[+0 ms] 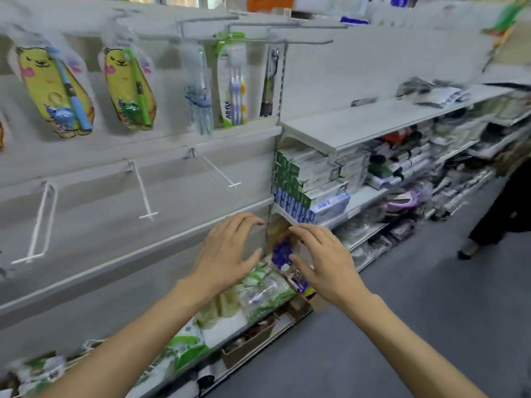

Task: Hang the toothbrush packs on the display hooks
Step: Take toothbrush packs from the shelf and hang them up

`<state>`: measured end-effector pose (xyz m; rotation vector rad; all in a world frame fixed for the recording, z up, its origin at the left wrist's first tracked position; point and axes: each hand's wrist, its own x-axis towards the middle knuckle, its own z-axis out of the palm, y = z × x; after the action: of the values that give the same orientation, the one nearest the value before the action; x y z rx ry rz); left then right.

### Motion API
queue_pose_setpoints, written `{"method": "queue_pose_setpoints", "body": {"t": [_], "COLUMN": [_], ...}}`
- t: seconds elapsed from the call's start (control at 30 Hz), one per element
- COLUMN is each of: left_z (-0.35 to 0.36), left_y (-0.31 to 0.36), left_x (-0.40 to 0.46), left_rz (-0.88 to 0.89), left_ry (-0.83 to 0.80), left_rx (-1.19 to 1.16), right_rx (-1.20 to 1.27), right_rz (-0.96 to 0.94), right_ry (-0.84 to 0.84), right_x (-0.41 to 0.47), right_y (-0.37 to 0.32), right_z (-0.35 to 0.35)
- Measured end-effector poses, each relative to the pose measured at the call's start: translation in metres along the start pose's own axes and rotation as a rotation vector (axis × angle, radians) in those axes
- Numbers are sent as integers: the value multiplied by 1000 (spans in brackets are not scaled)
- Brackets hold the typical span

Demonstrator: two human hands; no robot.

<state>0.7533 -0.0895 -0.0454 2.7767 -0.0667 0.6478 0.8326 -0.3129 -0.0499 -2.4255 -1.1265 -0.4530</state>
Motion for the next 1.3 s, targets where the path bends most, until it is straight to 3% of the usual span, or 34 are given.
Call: {"method": "queue_pose_setpoints", "body": {"t": [0.43,1.0,1.3], "left_z": [70,133,150], "left_y": [80,66,56], "left_x": [124,354,451], "left_rz": [95,191,130], "left_ry": [-31,99,32], "left_rx": [-9,-12,55], "right_rx": [-24,-51,52], "right_rz": [116,174,202], "right_ry": [0,74,129], "right_x": [13,161,246], "right_y": [141,311,400], "right_z": [-56,-72,-69]}}
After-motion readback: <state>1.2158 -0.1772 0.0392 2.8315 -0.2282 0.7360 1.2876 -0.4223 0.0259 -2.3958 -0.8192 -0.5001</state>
